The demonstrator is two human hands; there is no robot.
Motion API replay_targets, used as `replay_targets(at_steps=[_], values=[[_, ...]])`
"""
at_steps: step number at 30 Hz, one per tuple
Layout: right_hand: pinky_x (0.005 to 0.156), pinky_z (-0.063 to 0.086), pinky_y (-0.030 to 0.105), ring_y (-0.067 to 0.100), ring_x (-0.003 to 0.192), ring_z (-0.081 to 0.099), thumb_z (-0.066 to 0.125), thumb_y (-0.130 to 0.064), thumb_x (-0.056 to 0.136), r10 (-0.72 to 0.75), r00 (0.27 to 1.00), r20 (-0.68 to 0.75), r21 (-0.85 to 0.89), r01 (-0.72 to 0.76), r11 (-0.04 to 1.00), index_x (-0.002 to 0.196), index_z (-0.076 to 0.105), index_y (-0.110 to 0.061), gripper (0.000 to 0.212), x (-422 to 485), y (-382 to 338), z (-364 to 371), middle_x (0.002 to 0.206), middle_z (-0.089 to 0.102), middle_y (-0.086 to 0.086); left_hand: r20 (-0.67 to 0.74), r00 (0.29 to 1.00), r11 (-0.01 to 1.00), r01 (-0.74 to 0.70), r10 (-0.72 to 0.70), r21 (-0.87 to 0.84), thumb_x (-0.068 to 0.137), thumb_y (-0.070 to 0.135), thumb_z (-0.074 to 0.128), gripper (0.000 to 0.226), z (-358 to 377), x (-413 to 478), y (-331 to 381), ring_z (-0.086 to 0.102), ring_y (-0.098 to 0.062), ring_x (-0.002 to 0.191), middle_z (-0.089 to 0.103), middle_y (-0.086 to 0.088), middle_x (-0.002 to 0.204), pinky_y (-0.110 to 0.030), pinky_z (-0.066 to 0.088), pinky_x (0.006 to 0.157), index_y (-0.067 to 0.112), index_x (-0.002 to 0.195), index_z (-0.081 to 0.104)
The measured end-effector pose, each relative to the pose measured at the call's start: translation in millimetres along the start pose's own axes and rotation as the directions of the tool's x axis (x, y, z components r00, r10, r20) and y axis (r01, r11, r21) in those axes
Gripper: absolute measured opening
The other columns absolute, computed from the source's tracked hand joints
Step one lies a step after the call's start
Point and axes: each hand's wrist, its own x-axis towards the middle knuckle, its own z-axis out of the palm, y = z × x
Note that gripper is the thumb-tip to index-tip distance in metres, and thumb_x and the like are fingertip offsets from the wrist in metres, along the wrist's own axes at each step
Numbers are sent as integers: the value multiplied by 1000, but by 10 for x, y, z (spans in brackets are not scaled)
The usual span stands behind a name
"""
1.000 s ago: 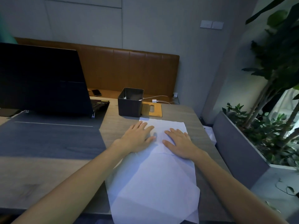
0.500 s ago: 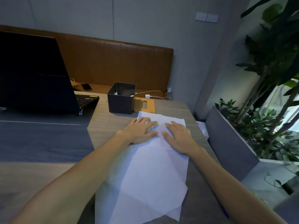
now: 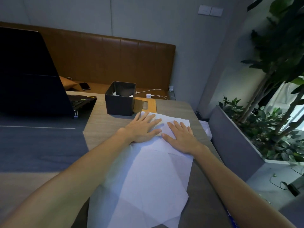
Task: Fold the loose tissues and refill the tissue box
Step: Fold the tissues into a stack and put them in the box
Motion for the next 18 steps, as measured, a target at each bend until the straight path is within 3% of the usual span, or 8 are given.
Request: replay_targets(at_steps=[5,10,12,16,18], values=[[124,-5,52,27,155,-8,15,-67,99,-32,999,43,-32,33,999,161,4,-30,73,-23,-16,-38,169,-3,-1,163,985,999,53,-53,5,100,67,7,66,45,-60,80,-16,-30,154,-13,-2,169,-57,-11,122,42,159,-6],[125,-3,49,24,156,-6,11,-73,95,1,997,81,-45,2,999,161,3,-29,81,-104,175,-93,169,-5,2,201,977,997,62,-69,41,96,74,8,73,33,-254,46,-20,-31,153,-17,-5,168,-59,-9,121,42,158,-11],[125,0,51,26,156,-4,12,-71,97,20,995,98,-49,-15,999,161,6,-27,78,-103,159,-167,169,-2,2,178,982,998,58,-62,30,95,76,11,75,23,-289,65,-17,-32,154,-12,-5,169,-59,-7,121,41,159,-7],[125,4,50,26,156,2,18,-51,106,-27,999,27,29,26,999,161,12,-25,60,39,-106,-246,169,8,2,-49,998,998,36,-39,-53,103,63,16,66,-31,-129,192,-3,-28,156,5,-5,170,-53,3,124,33,160,9],[124,5,49,26,155,6,19,-44,109,-57,998,34,33,56,998,160,15,-22,57,85,-197,-203,168,12,3,-25,998,996,54,-56,-74,106,54,14,60,-19,-27,229,-5,-27,156,3,-6,170,-51,1,124,30,161,8]])
